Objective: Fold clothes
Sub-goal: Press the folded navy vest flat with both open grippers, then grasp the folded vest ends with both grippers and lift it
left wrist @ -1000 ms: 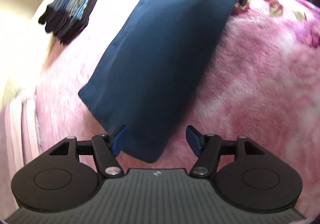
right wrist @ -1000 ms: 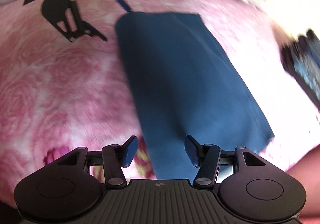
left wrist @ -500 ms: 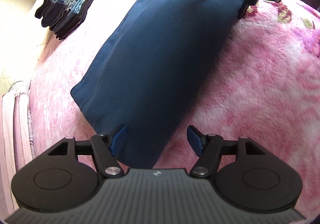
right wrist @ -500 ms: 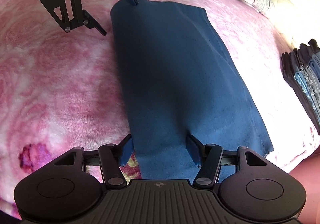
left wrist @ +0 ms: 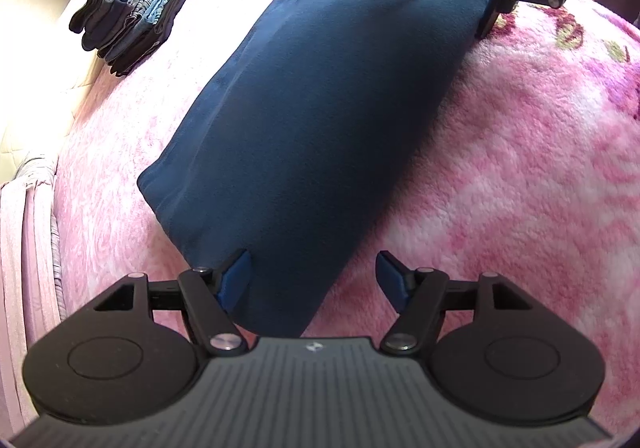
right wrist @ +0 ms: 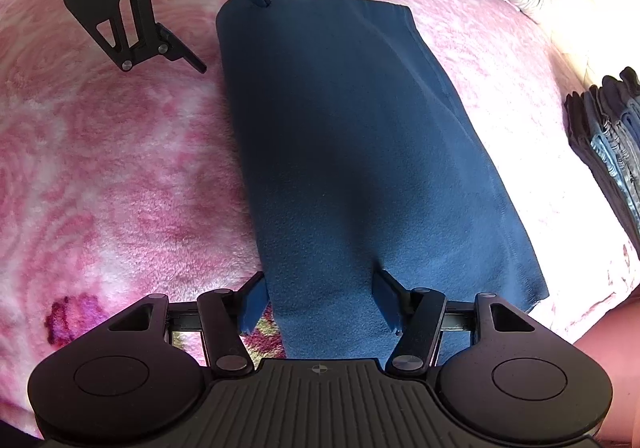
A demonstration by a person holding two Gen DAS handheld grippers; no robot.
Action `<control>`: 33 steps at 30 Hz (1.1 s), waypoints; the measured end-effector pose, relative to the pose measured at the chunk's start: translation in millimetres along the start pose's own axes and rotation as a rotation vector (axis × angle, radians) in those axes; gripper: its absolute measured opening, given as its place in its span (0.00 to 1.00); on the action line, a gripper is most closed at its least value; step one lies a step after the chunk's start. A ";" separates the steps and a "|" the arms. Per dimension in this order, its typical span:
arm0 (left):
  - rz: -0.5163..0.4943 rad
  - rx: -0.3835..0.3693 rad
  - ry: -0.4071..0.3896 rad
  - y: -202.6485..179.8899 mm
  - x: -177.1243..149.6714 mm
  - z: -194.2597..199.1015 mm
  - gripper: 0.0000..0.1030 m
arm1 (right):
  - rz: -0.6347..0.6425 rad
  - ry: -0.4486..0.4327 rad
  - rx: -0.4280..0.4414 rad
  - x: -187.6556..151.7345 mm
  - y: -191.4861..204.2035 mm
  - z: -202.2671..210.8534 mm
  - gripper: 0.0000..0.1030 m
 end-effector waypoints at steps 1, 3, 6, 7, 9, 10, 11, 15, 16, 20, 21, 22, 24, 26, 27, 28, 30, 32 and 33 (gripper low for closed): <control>0.000 -0.001 -0.001 -0.1 -0.2 -0.1 0.64 | 0.002 0.001 -0.001 0.4 0.1 0.0 0.58; 0.000 -0.002 -0.003 0.1 -0.6 -0.1 0.64 | 0.010 -0.011 -0.018 1.3 -0.1 2.0 0.58; 0.004 -0.003 -0.006 0.7 -0.9 0.0 0.64 | 0.032 -0.032 -0.049 2.4 2.7 3.8 0.58; -0.009 0.009 -0.011 -0.8 0.4 0.6 0.64 | 0.039 -0.037 -0.055 2.6 4.0 3.8 0.58; -0.035 0.032 -0.022 -4.0 3.0 1.9 0.64 | 0.081 -0.052 -0.077 5.0 8.8 2.3 0.58; -0.048 0.044 -0.027 -5.5 4.3 2.5 0.64 | 0.104 -0.058 -0.090 6.2 10.8 -0.2 0.58; -0.061 0.056 -0.033 -7.1 5.6 3.2 0.64 | 0.127 -0.064 -0.103 7.4 12.8 -2.8 0.58; -0.113 0.102 -0.054 -13.5 10.9 5.8 0.64 | 0.205 -0.079 -0.152 10.1 15.2 -11.5 0.58; -0.126 0.114 -0.060 -15.2 12.3 6.5 0.65 | 0.212 -0.086 -0.155 10.4 13.6 -11.1 0.58; -0.171 0.163 -0.075 -18.7 18.7 6.1 0.65 | 0.152 -0.116 -0.099 7.0 -1.7 5.6 0.26; -0.179 0.176 -0.075 -17.7 20.9 3.9 0.65 | 0.135 -0.129 -0.085 8.2 -7.5 13.9 0.23; -0.186 0.190 -0.075 -16.7 23.1 1.7 0.65 | 0.118 -0.142 -0.072 9.6 -13.4 22.3 0.22; -0.201 0.218 -0.073 -14.8 27.5 -3.1 0.65 | 0.091 -0.156 -0.054 12.2 -26.7 35.8 0.22; -0.220 0.254 -0.050 -13.5 30.2 -14.6 0.65 | 0.085 -0.161 -0.046 14.8 -35.9 44.6 0.22; -0.231 0.268 -0.039 -13.0 31.0 -21.0 0.65 | 0.082 -0.163 -0.043 16.0 -40.5 48.9 0.22; -0.237 0.279 -0.031 -12.6 31.6 -25.7 0.65 | 0.079 -0.166 -0.039 17.3 -45.1 53.2 0.22; -0.234 0.271 -0.023 -11.5 33.2 -30.2 0.60 | 0.094 -0.165 -0.038 14.8 -47.6 53.3 0.22; -0.233 0.252 -0.015 -10.7 31.9 -28.2 0.45 | 0.112 -0.161 -0.035 11.3 -45.1 50.3 0.22; -0.232 0.243 -0.011 -10.0 31.1 -27.1 0.41 | 0.121 -0.160 -0.034 9.4 -42.7 48.4 0.23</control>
Point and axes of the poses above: each gripper's, at about its wrist camera, not at the fingertips, and z roughly against the way its jaws point, y to its left, x to its top, the point moved 8 cm from there along -z, roughly the way its jaws point, and after that the axes turned 9 degrees about y, right-handed, at the moved point
